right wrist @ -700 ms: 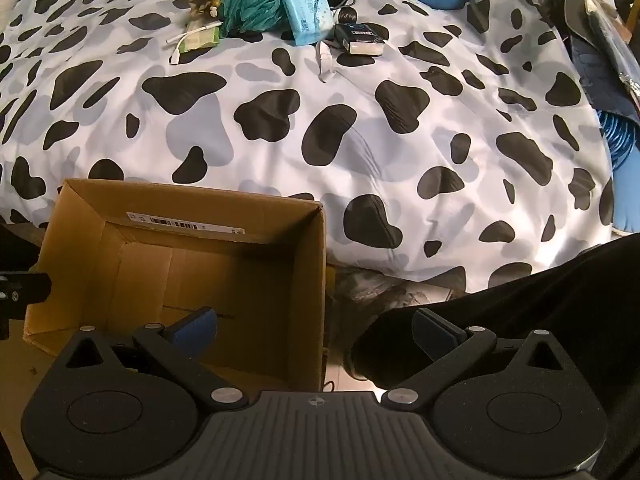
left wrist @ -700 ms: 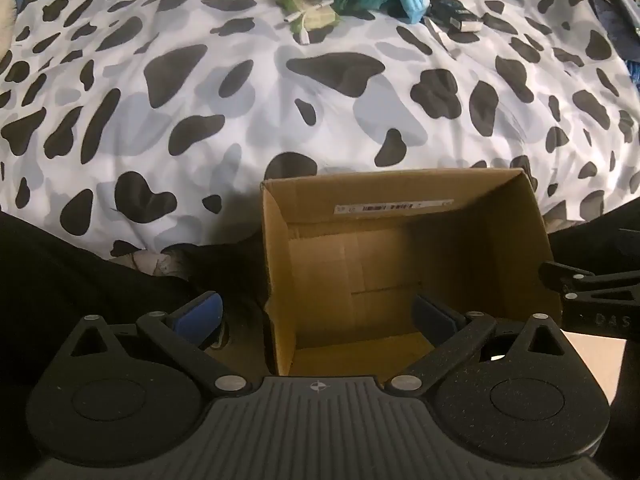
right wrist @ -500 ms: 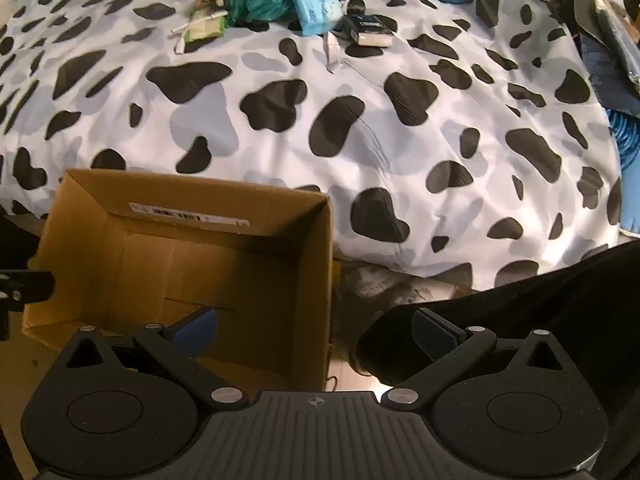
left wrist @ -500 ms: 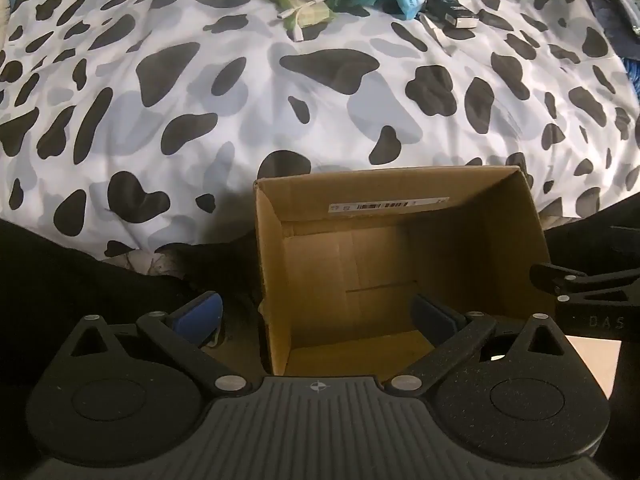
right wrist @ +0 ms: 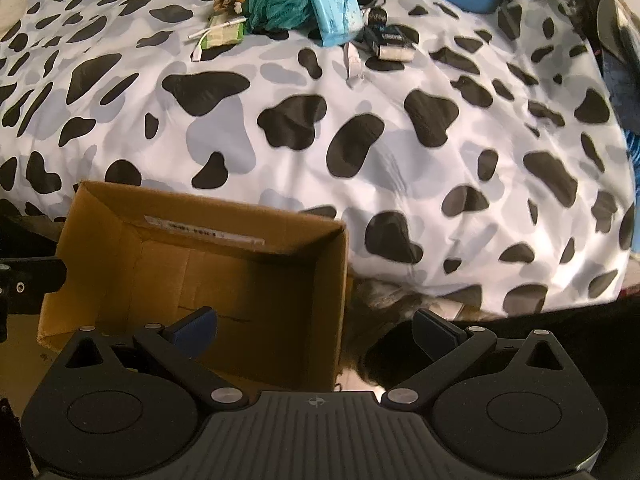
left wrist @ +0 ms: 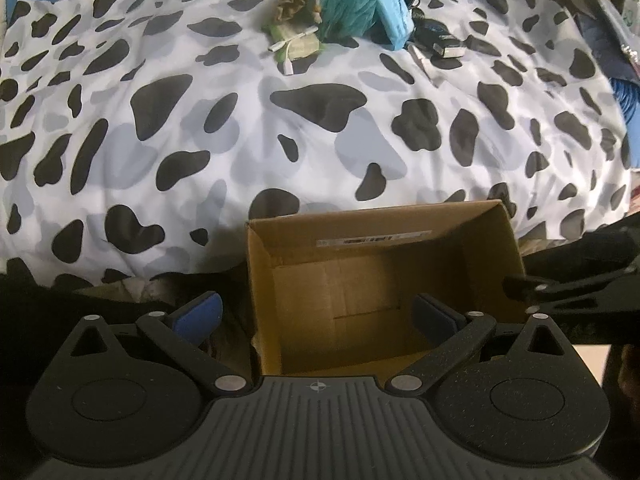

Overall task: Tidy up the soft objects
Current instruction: 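Move both tools from the cardboard box toward the pile on the duvet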

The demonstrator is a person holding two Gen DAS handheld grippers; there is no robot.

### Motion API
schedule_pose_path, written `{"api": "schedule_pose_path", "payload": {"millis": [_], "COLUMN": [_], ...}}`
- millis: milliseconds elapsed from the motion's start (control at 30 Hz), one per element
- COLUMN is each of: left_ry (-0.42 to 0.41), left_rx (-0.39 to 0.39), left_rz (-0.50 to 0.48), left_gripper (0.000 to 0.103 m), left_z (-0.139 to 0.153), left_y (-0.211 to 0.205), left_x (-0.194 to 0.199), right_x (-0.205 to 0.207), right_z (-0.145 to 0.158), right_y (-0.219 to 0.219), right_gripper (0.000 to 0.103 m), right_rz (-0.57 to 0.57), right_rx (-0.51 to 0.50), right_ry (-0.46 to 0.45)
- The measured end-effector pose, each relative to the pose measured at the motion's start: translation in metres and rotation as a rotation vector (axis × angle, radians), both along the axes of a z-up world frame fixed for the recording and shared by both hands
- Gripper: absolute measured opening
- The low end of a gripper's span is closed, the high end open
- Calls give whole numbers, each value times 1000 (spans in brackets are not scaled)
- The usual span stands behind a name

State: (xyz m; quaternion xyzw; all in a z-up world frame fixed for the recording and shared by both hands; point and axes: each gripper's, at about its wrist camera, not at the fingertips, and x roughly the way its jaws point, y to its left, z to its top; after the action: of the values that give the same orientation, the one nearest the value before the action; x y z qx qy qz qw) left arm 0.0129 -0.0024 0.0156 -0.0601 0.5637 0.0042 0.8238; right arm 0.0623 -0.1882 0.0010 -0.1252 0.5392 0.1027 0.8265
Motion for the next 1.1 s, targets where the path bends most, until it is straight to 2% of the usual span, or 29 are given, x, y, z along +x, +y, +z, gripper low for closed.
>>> {"api": "schedule_pose_path", "payload": {"millis": [100,333,467,600,933,1100], "left_ry": [-14,-22,-38,-49,-145,-153], "left_rx": [34,33,56,34,143,119], "left_rz": [-4,-4,-15,-25,-51,-40], "left_gripper": [103,103,103,103,103,103], "left_z": [0,-1,1,2,8,7], "left_y": [0,6,8,11,16,27], "left_x": [5,23,35,46,78,97], "right_x": [9,35,46,59,95,119], "right_z": [5,8,7,6,6,5], "right_y": [-5,-21,-24,-27,-39,-46], "right_gripper": [103,103,103,103,103,103], "right_rz": [0,8,21,30,-1,-18], "right_rx": [19,122,128,154,205,203], "right_ry": [-21,-35,-47,-51,-125,-164]}}
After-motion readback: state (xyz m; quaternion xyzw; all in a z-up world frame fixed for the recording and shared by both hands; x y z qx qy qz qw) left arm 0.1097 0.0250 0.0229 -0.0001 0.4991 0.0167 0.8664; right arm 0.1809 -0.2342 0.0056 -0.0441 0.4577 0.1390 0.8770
